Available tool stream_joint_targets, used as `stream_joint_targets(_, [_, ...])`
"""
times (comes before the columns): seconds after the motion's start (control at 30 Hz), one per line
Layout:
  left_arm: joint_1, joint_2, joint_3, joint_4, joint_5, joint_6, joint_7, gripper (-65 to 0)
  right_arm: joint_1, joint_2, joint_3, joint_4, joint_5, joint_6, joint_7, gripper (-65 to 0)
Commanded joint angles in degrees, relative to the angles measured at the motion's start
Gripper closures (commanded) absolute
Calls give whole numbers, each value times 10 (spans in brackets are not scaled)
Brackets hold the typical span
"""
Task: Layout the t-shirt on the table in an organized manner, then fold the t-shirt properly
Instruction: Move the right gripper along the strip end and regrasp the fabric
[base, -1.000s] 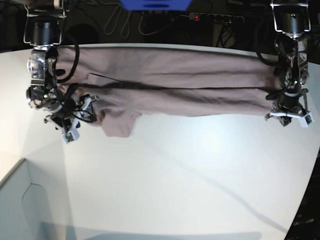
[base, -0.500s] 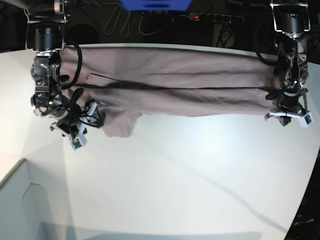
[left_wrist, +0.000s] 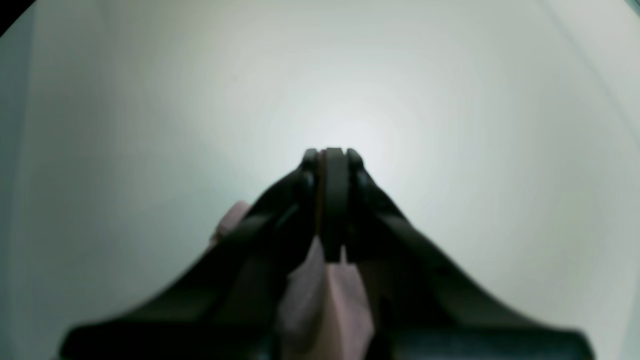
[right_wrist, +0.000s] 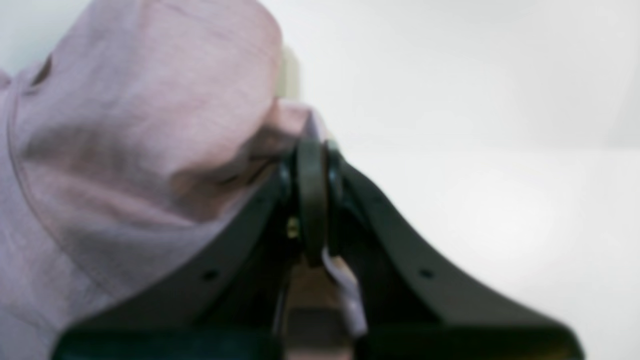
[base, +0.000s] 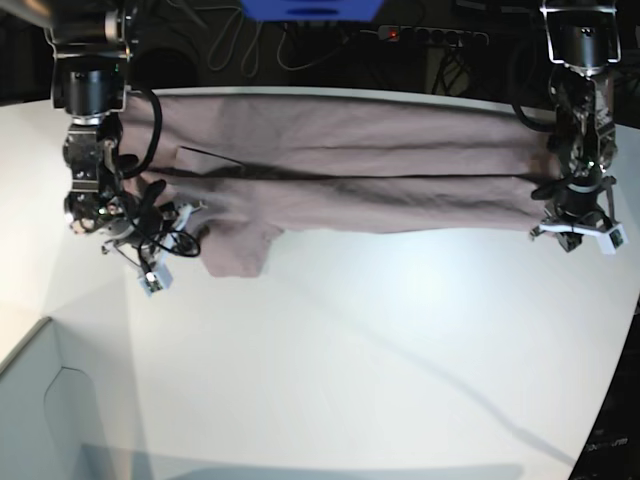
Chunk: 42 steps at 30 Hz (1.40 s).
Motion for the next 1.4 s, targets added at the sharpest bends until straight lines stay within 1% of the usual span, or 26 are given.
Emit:
stream_joint_targets(0.0, [-8,-9,-4,14,-2,-3,-16,-1,17,15,2,11,5,3,15,0])
stream_joint_targets(0.1, [-8,-9,-4,35,-2,-3,-17,-1,18,22,5,37,5,3,16,0])
stream_joint_targets(0.2, [-13,-9,-4,50,-2,-3,-17,-1,18,37,7,69,5,1,16,0])
stream_joint_targets(0.27, [-16,-9,-4,53,-2,-3,-17,-1,27,39,8,85,5,1,16,0])
stream_joint_targets(0.43, [-35,-8,-3,53,-2,-3,-17,-1,48,37,83,93,5,0,16,0])
stream_joint_targets(0.57, [-59,-8,-2,48,-2,-4,-17,-1,64,37,123,94,5,0,16,0])
stream_joint_targets(0.77, [-90,-7,0,47,-2,-4,-17,-1,82,39,128,93,5,0,17,0])
stream_joint_targets(0.9, [-102,-2,15,47,-2,-4,-17,-1,80,36,128,113,8,3,17,0])
stream_joint_targets(1.07, [-97,-1,17,47,-2,-5,-17,-1,26,15,127,192,8,3,17,0])
stream_joint_targets(1.17, [-88,-1,15,49,-2,-5,-19,-1,-13,-9,129,239,8,3,17,0])
stream_joint_targets(1.37, [-73,-3,12,53,-2,-5,-20,-1,-76,-32,129,290,8,3,17,0])
